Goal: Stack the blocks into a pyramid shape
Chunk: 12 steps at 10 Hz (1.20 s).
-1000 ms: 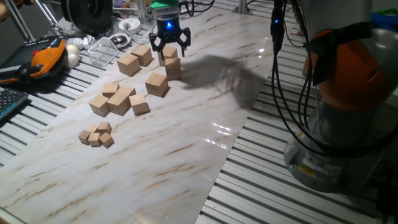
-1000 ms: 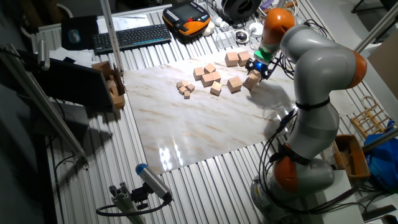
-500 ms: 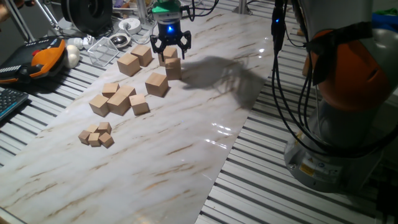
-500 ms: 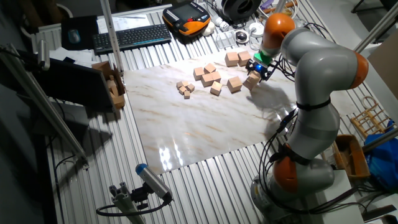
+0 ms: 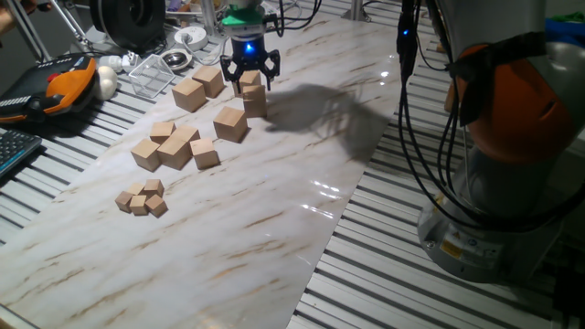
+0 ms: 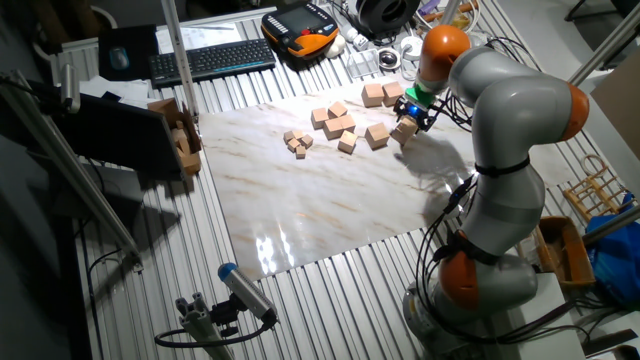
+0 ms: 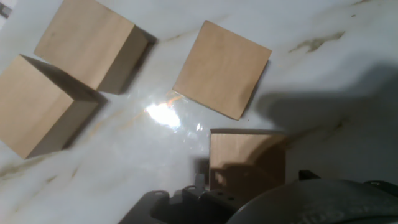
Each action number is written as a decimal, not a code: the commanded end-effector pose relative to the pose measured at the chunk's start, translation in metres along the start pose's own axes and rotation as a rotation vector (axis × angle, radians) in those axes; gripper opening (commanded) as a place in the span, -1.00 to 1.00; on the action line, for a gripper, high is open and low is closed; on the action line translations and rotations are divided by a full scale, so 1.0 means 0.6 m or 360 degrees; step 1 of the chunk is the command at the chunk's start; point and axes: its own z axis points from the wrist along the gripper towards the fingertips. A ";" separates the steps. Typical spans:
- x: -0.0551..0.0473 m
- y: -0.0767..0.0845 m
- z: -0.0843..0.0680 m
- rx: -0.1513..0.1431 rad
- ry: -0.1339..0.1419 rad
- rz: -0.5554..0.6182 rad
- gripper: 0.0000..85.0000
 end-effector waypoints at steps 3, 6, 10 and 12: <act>0.000 -0.002 0.004 0.0001 0.0010 -0.0016 0.60; -0.001 0.002 0.008 -0.0024 -0.0004 0.0009 1.00; -0.003 0.006 0.008 -0.0044 -0.0006 -0.0008 1.00; -0.008 0.001 0.014 -0.0045 -0.0004 -0.0005 1.00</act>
